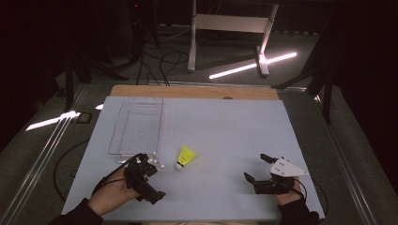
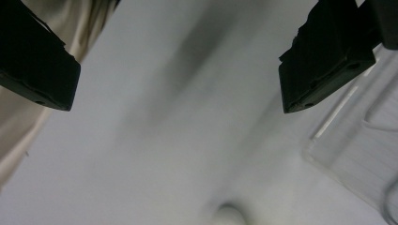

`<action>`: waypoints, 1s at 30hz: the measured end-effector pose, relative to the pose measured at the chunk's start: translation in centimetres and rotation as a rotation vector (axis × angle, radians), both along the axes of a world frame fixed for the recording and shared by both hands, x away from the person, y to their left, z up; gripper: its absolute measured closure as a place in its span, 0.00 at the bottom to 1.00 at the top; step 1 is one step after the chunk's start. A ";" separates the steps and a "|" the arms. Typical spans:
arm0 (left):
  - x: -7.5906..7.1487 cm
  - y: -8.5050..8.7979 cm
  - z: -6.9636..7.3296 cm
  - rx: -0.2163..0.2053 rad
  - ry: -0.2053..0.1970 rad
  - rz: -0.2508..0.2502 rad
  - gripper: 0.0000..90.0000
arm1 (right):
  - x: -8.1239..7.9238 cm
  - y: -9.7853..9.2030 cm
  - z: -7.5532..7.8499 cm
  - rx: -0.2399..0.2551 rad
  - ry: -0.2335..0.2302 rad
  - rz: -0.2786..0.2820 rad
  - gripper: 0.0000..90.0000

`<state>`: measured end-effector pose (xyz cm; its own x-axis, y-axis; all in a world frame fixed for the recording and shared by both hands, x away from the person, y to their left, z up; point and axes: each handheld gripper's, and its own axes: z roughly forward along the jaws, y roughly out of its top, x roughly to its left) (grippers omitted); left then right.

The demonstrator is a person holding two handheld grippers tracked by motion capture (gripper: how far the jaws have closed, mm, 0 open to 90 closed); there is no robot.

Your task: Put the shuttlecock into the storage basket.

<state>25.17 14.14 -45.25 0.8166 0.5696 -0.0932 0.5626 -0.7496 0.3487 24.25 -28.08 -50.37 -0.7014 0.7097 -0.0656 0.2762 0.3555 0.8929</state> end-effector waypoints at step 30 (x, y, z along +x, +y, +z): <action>1.7 -5.0 1.6 -0.206 -0.064 0.082 0.00 | 0.0 -0.1 0.0 0.007 0.001 0.004 0.10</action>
